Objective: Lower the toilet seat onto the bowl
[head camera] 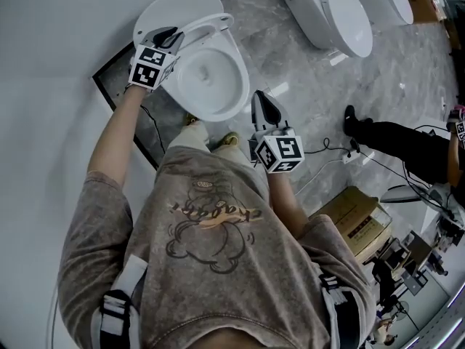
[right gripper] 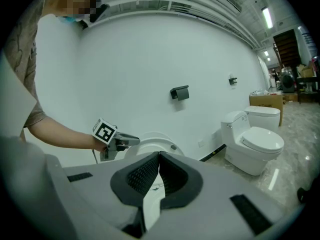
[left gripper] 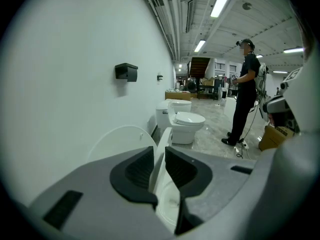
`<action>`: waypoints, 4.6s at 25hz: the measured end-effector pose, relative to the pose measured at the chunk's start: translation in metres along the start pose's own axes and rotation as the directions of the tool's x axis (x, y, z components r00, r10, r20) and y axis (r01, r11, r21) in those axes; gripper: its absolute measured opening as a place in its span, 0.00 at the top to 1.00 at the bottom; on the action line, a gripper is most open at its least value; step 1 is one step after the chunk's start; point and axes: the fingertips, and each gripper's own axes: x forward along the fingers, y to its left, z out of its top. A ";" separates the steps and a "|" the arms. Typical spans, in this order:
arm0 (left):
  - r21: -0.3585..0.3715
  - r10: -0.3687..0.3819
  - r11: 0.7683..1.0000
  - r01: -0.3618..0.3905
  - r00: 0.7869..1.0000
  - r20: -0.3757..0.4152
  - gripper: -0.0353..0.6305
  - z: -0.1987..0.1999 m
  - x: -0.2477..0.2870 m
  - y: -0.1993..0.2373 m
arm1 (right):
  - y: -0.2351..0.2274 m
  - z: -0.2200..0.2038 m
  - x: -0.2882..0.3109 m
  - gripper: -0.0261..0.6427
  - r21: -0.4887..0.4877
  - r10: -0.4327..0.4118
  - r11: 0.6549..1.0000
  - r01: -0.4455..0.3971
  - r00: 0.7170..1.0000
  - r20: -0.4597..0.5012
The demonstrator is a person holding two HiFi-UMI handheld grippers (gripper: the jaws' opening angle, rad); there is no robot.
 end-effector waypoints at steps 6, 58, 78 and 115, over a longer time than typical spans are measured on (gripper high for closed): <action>-0.012 -0.035 0.999 0.034 0.999 -0.036 0.84 -0.009 -0.005 -0.041 | -0.009 -0.003 -0.014 0.92 0.004 0.019 1.000 -0.019 1.000 -0.002; -0.259 -0.402 0.914 0.313 0.785 -0.470 0.87 -0.347 0.130 -0.348 | -0.101 -0.248 -0.061 0.92 0.151 -0.100 0.980 0.133 0.973 -0.208; -0.250 -0.370 0.922 0.297 0.865 -0.339 0.90 -0.238 0.113 -0.322 | -0.114 -0.197 -0.056 0.92 0.149 -0.103 0.980 0.131 0.979 -0.179; -0.212 0.016 0.974 0.077 0.915 0.402 0.93 0.050 -0.158 -0.173 | -0.008 0.027 -0.086 0.92 -0.097 0.016 0.995 -0.001 0.988 0.155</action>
